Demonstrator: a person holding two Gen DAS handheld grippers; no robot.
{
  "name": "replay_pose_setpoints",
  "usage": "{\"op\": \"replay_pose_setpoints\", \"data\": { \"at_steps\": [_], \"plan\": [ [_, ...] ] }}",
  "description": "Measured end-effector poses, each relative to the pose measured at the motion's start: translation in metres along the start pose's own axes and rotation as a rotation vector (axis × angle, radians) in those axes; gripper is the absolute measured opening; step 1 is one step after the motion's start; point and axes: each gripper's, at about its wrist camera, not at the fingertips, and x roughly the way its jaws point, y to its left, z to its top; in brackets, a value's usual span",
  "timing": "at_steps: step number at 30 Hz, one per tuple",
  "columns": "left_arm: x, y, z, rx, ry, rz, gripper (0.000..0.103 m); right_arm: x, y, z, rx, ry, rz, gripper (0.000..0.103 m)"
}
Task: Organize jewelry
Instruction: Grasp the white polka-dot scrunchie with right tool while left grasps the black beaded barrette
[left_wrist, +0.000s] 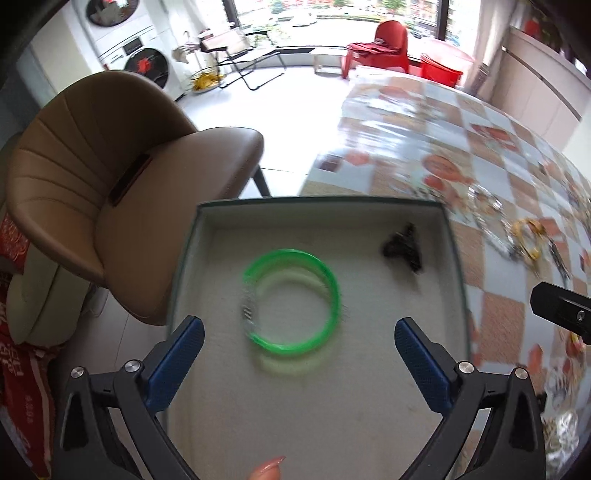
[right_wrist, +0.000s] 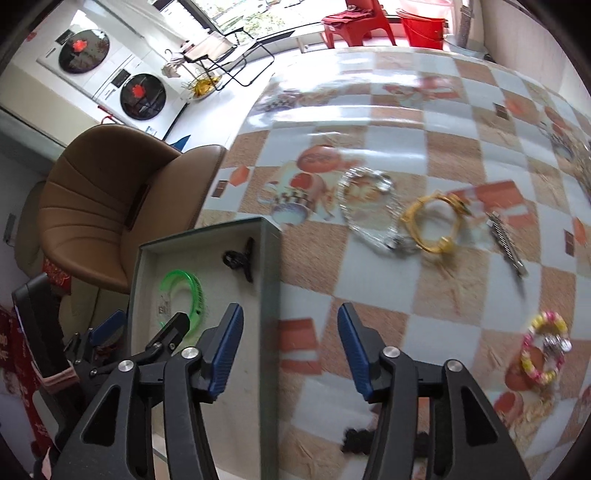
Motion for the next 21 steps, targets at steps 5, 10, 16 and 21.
{"op": "replay_pose_setpoints", "data": {
  "at_steps": [5,10,16,21],
  "plan": [
    [-0.015,-0.026,-0.01,0.041,0.01,-0.042,0.103,-0.024,-0.031,-0.016,0.04,-0.025,-0.038,0.079],
    [-0.031,-0.056,-0.017,0.089,0.021,-0.073,0.103,-0.047,-0.067,-0.035,0.094,-0.036,-0.078,0.083],
    [-0.044,-0.089,-0.03,0.147,0.021,-0.114,0.103,-0.071,-0.112,-0.06,0.184,-0.035,-0.128,0.086],
    [-0.046,-0.117,-0.042,0.237,0.054,-0.177,0.103,-0.085,-0.146,-0.084,0.243,-0.018,-0.167,0.086]
  ]
}}
